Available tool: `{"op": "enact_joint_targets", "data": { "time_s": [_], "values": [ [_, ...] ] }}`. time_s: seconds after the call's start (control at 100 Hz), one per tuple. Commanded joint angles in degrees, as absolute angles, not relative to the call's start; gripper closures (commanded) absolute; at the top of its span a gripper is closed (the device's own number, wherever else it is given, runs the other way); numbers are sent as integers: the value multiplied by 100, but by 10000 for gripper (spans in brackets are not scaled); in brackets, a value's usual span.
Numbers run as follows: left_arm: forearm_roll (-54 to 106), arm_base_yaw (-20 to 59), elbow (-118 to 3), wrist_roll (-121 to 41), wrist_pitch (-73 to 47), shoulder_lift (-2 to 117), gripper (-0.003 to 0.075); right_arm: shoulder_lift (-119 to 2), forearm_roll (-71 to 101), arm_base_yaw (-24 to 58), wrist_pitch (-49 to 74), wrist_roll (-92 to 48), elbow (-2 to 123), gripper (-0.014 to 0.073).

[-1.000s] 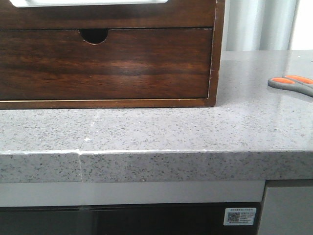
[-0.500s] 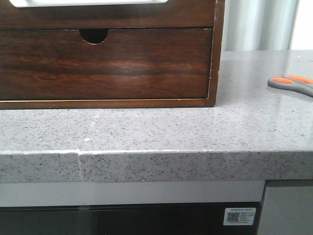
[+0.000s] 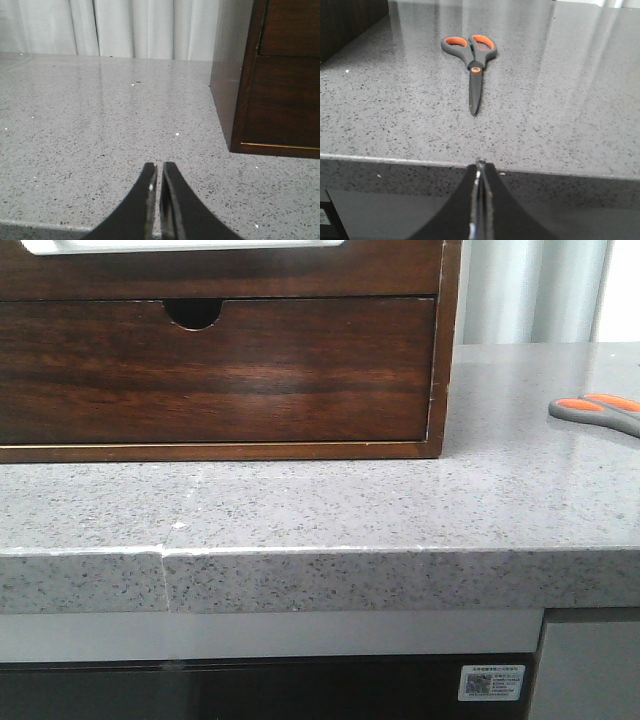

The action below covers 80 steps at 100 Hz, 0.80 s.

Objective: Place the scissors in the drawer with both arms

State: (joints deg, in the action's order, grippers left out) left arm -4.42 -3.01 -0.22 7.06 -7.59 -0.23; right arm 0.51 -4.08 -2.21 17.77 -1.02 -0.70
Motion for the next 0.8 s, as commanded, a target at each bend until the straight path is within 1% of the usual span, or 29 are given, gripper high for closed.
{"op": "enact_joint_targets", "data": {
  "time_s": [0.0,0.23,0.47,0.65,0.79],
  "values": [
    [-445,-321,90,751,-264,-33,740,206,-503,-216,1291,-135,-252,639],
    [-445,-321,90,751,-174,-33,740,206,-476,-216,1206,-135,-252,639],
    [114,-321,90,761,596,-33,740,206,-426,-216,613,-135,-252,639],
    [114,-321,41,761,645,-33,740,206,-397,-216,435,-135,-252,639],
    [114,-321,-101,761,645,-33,740,206,-44,-216,273,-135,-241,639]
  ]
}}
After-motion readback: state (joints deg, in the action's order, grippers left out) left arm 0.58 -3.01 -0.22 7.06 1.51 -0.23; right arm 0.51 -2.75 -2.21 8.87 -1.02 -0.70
